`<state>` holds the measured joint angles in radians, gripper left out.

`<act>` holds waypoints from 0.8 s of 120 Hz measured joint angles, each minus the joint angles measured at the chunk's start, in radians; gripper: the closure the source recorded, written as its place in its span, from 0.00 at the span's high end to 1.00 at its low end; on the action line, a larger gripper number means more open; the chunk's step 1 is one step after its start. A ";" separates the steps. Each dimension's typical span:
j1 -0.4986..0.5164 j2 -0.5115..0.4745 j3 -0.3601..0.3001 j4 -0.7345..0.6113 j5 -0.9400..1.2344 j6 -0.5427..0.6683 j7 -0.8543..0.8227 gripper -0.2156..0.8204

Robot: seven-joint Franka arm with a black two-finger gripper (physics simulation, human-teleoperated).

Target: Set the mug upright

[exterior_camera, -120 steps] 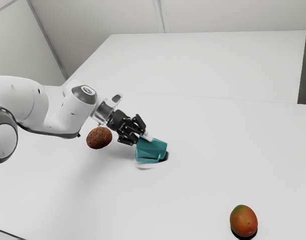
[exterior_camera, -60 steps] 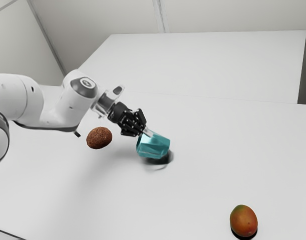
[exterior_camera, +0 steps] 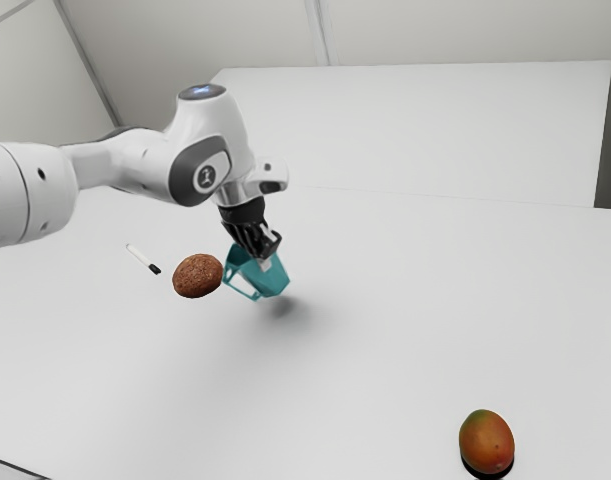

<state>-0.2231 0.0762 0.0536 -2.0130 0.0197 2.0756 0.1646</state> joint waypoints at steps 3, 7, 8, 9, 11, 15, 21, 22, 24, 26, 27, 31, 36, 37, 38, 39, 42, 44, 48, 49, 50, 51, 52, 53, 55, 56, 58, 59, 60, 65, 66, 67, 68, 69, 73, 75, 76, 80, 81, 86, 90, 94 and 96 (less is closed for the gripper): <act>-0.001 0.002 0.000 0.000 0.024 -0.002 -0.015 0.03; -0.003 0.004 0.000 0.000 0.062 -0.007 -0.037 0.03; -0.004 0.004 0.000 0.000 0.071 -0.009 -0.043 0.03; -0.005 0.004 0.000 0.000 0.081 -0.011 -0.049 0.03; -0.008 0.005 0.000 0.000 0.099 -0.016 -0.061 0.03; -0.018 0.007 -0.001 0.000 0.132 -0.025 -0.085 0.03; -0.032 0.015 -0.001 0.001 0.168 -0.035 -0.118 0.03; -0.034 0.017 -0.001 0.001 0.172 -0.037 -0.123 0.03; -0.038 0.020 -0.001 0.002 0.181 -0.039 -0.133 0.03; -0.040 0.027 -0.001 0.005 0.188 -0.042 -0.143 0.03; -0.041 0.030 -0.001 0.007 0.191 -0.043 -0.148 0.03; -0.043 0.048 -0.001 0.020 0.202 -0.048 -0.167 0.03; -0.042 0.065 -0.001 0.033 0.212 -0.053 -0.189 0.03; -0.041 0.068 -0.002 0.035 0.213 -0.054 -0.194 0.03; -0.041 0.071 -0.002 0.037 0.215 -0.055 -0.198 0.03; -0.041 0.073 -0.003 0.038 0.216 -0.056 -0.203 0.03; -0.042 0.079 -0.005 0.041 0.220 -0.058 -0.216 0.03; -0.044 0.082 -0.006 0.042 0.222 -0.059 -0.224 0.03; -0.047 0.086 -0.007 0.044 0.225 -0.062 -0.241 0.03; -0.047 0.086 -0.008 0.044 0.226 -0.062 -0.245 0.03; -0.047 0.087 -0.009 0.045 0.226 -0.063 -0.249 0.03; -0.047 0.087 -0.010 0.045 0.227 -0.064 -0.253 0.03; -0.047 0.088 -0.011 0.045 0.228 -0.064 -0.257 0.03; -0.047 0.088 -0.013 0.045 0.228 -0.065 -0.261 0.03; -0.048 0.089 -0.014 0.045 0.229 -0.066 -0.269 0.03; -0.049 0.090 -0.015 0.046 0.230 -0.067 -0.273 0.03; -0.051 0.092 -0.016 0.046 0.230 -0.068 -0.280 0.03; -0.051 0.093 -0.016 0.046 0.231 -0.069 -0.284 0.03; -0.052 0.094 -0.017 0.046 0.231 -0.070 -0.288 0.03; -0.054 0.097 -0.018 0.046 0.232 -0.074 -0.306 0.03; -0.054 0.098 -0.019 0.046 0.232 -0.074 -0.309 0.03; -0.054 0.099 -0.019 0.046 0.232 -0.075 -0.312 0.03; -0.054 0.100 -0.019 0.046 0.233 -0.075 -0.316 0.03; -0.054 0.101 -0.019 0.046 0.233 -0.076 -0.319 0.03; -0.055 0.106 -0.019 0.046 0.231 -0.078 -0.332 0.03; -0.054 0.108 -0.019 0.046 0.231 -0.079 -0.338 0.03; -0.054 0.109 -0.019 0.046 0.230 -0.079 -0.341 0.03; -0.054 0.112 -0.019 0.046 0.229 -0.081 -0.352 0.03; -0.054 0.113 -0.020 0.046 0.229 -0.081 -0.355 0.03; -0.054 0.118 -0.020 0.046 0.227 -0.082 -0.368 0.03; -0.054 0.120 -0.019 0.046 0.226 -0.083 -0.378 0.03; -0.054 0.122 -0.019 0.046 0.226 -0.084 -0.388 0.03; -0.054 0.124 -0.019 0.046 0.225 -0.085 -0.393 0.03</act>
<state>-0.2773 0.2002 0.0345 -1.9669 0.2449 1.9911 -0.2280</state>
